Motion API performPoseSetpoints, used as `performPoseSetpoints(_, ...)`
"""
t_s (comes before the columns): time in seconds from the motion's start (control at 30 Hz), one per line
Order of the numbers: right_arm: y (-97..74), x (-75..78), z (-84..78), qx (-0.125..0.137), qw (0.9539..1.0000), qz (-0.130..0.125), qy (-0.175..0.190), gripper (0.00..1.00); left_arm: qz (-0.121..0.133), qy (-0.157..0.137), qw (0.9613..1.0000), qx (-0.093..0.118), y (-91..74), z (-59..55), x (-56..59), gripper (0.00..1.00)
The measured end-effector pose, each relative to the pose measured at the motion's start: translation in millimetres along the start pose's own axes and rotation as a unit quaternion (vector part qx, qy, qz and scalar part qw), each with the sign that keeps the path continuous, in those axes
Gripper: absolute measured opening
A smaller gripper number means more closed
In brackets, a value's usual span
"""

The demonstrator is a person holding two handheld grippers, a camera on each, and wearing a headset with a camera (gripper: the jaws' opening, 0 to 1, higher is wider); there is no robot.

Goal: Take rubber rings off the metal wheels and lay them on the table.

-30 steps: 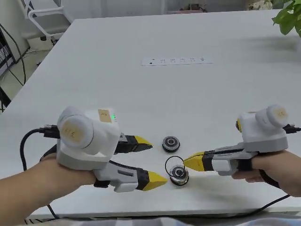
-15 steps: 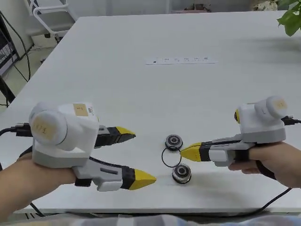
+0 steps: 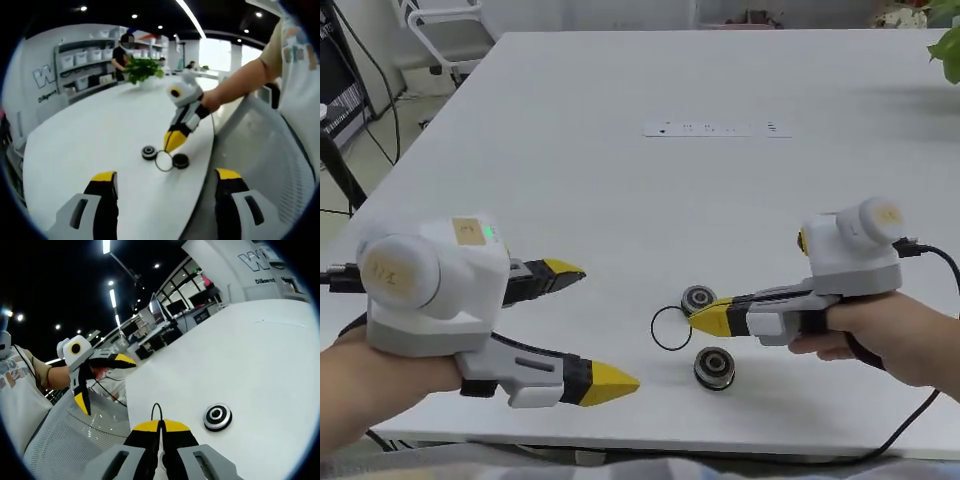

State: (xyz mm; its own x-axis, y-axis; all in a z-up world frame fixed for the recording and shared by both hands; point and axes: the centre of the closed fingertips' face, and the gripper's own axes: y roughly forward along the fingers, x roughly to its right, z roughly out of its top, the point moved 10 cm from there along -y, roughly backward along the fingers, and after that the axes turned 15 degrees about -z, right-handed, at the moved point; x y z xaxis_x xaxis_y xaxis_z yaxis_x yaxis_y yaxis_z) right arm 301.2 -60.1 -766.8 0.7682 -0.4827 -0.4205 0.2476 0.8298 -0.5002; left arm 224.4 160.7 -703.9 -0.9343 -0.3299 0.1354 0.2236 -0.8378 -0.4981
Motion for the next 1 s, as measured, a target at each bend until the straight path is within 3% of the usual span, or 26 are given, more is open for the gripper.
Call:
performPoseSetpoints(0.27, 15.9, -1.1, 1.3, -0.012, 0.9998, -0.009, -0.010, 0.00, 0.012, -0.006, 0.9999, -0.003, -7.4, -6.0, -0.9, 0.81)
performPoseSetpoints(0.6, 34.2, 11.9, -0.4, -0.031, 0.9986, -0.039, -0.016, 0.00, 0.018, -0.010, 0.9998, -0.008, -10.6, -9.9, -1.8, 0.83)
performPoseSetpoints(1.0, 40.5, 13.4, -6.0, -0.040, 0.9964, -0.067, -0.034, 0.00, 0.016, -0.008, 0.9997, -0.015, -9.2, -12.2, -1.2, 0.84)
